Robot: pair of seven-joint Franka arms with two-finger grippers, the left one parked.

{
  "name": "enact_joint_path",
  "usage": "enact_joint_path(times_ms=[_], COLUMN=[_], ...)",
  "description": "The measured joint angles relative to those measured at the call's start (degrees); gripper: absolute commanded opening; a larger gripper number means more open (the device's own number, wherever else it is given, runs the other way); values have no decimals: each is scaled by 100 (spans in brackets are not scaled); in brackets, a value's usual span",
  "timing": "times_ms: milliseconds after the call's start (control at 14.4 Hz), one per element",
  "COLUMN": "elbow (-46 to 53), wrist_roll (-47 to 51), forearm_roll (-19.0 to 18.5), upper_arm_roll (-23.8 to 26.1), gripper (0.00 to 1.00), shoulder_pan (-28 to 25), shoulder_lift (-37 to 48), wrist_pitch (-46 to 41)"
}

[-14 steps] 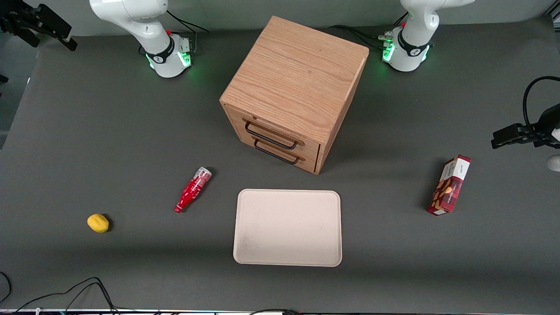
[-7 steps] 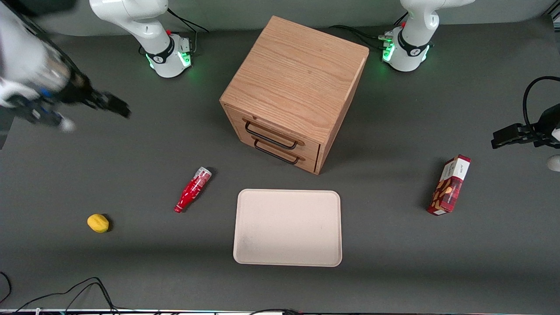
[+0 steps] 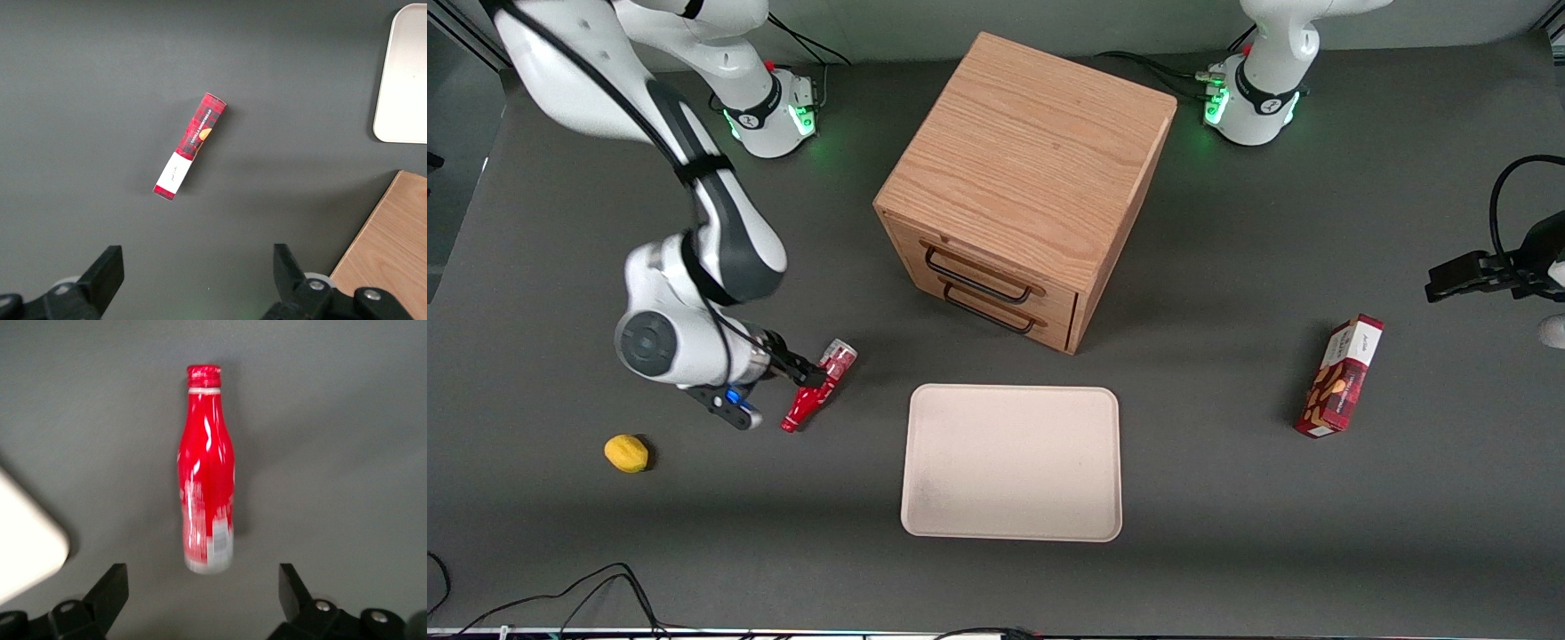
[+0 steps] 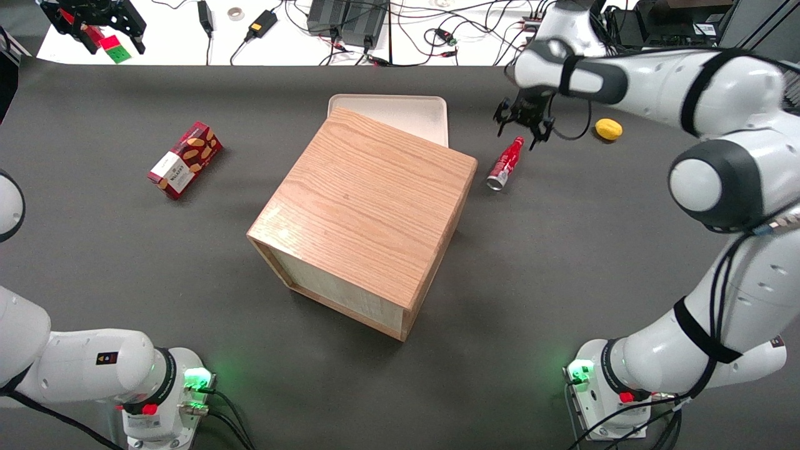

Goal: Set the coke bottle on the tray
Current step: 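Move the open right gripper down over the red Coca-Cola bottle, then close the right gripper around the bottle's body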

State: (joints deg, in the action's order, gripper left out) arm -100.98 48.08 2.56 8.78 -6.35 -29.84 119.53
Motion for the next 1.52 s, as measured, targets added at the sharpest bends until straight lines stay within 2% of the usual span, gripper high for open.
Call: enact_joint_path(times_ms=[139, 416, 485, 554, 1317, 1525], elbow=[-115, -397, -429, -438, -412, -75], wrist_roll=[246, 324, 327, 328, 310, 115], forearm_roll=[-152, -196, -206, -218, -376, -400], upper_arm_roll=[0, 0, 0, 0, 1, 0], gripper=[100, 100, 69, 1, 0, 0], shoulder_pan=[0, -1, -1, -1, -6, -5], shoulder_lift=[-374, -659, -672, -671, -648, -377], wrist_pitch=[580, 1419, 1454, 1455, 1441, 751])
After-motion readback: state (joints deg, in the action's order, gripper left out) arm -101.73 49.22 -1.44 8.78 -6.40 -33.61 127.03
